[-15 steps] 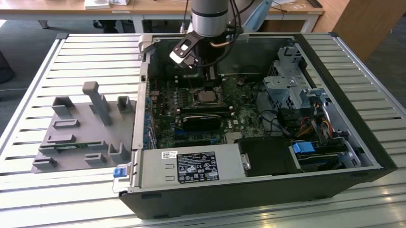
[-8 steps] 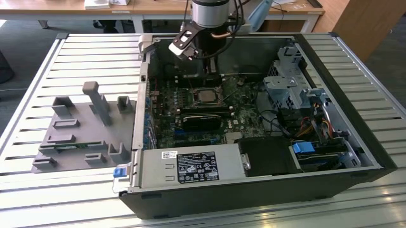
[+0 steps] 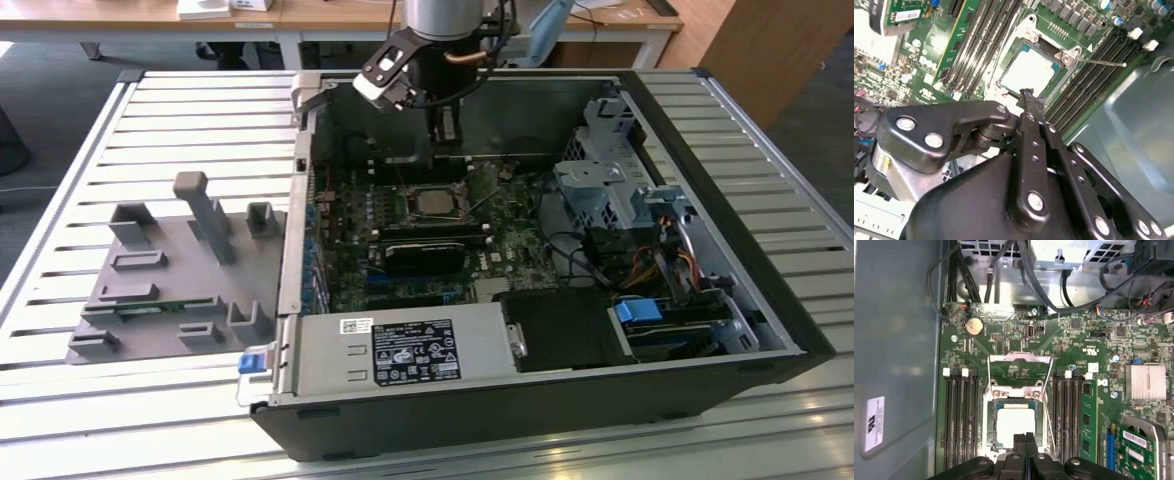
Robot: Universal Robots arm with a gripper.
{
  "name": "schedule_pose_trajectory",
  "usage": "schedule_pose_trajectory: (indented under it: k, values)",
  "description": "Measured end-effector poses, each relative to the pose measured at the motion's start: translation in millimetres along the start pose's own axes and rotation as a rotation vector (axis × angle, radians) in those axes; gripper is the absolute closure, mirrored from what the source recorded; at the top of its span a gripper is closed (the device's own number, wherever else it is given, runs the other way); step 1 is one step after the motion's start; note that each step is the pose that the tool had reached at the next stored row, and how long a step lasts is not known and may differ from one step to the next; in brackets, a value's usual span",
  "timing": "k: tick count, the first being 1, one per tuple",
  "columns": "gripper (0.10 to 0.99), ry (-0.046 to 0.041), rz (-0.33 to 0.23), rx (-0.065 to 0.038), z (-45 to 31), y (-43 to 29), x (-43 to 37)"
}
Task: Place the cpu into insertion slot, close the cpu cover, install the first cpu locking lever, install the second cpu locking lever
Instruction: 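Close the cpu cover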
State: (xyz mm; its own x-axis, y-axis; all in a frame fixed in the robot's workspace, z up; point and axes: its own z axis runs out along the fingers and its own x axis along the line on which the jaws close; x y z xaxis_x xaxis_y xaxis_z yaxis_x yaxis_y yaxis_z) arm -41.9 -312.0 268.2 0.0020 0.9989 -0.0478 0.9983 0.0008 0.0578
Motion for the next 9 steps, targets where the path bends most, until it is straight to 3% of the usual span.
schedule_pose_trajectory:
  k: [3, 5, 7, 9]
  values:
    - [0.980, 0.0002, 0.000, 0.003, 0.1, 2.7, -0.2]
    - [0.980, 0.0025, 0.000, 0.011, 0.5, 10.0, -0.4]
    - [0.980, 0.0251, 0.001, 0.015, 0.7, 12.6, -0.5]
    - [0.980, 0.0570, 0.002, 0.020, 0.8, 14.4, -0.8]
